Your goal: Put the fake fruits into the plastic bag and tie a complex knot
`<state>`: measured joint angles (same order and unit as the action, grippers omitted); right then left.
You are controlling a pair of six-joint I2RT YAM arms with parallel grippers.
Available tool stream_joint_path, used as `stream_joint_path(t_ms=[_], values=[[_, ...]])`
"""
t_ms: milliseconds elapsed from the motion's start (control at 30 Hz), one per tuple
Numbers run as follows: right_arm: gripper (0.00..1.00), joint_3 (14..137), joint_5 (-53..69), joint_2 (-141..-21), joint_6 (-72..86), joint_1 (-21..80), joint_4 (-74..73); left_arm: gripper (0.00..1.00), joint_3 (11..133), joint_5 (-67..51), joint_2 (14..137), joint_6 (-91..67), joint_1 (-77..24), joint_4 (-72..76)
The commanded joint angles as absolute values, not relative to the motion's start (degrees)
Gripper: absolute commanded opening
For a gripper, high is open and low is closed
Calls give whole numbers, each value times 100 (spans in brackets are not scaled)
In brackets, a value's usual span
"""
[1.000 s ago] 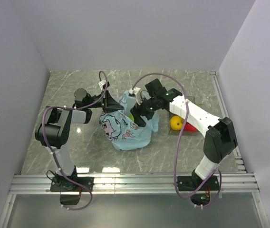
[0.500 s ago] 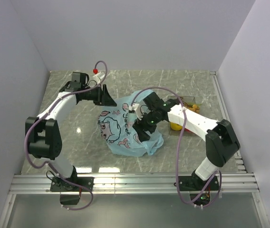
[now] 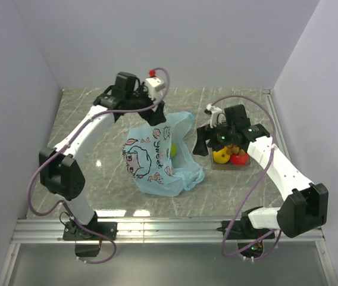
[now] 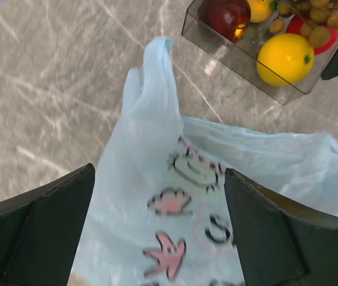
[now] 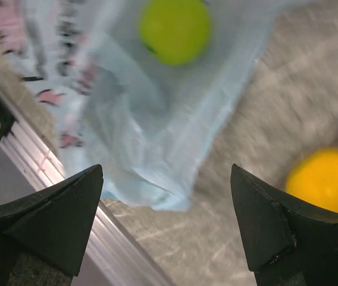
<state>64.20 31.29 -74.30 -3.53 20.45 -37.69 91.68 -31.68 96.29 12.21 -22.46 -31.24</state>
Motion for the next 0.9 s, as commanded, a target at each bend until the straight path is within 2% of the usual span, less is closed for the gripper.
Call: stream_joint_path(t_ms=[0, 100, 500, 733, 767, 800, 833, 867], values=[[94, 6162, 3112, -7453, 298, 1723, -4139, 96, 9623, -2558, 10036, 1828, -2618, -2875], [93, 5968, 2997, -7514, 553, 1679, -4131, 99, 9948, -2417, 10334, 2047, -2944, -2655], [90, 5520, 2944, -8137, 633, 1837, -3955, 99, 10880, -1671, 11758, 2593, -3498, -2188], [87, 5642, 3620, -8744, 554, 1916, -3929, 99, 11276, -1293, 12366, 2725, -3516, -2338], [86, 5651, 3717, -8797, 554, 1925, -3946, 97, 11276, -1257, 12392, 2690, -3516, -2347], [83, 5651, 3909, -8894, 536, 1934, -3938, 88, 11276, -1231, 12410, 2672, -3507, -2347], [72, 5660, 4024, -8947, 527, 1951, -3938, 81, 11285, -1230, 12410, 2646, -3507, -2399], [67, 5695, 4104, -8999, 519, 1951, -3972, 75, 11294, -1257, 12419, 2567, -3498, -2426]])
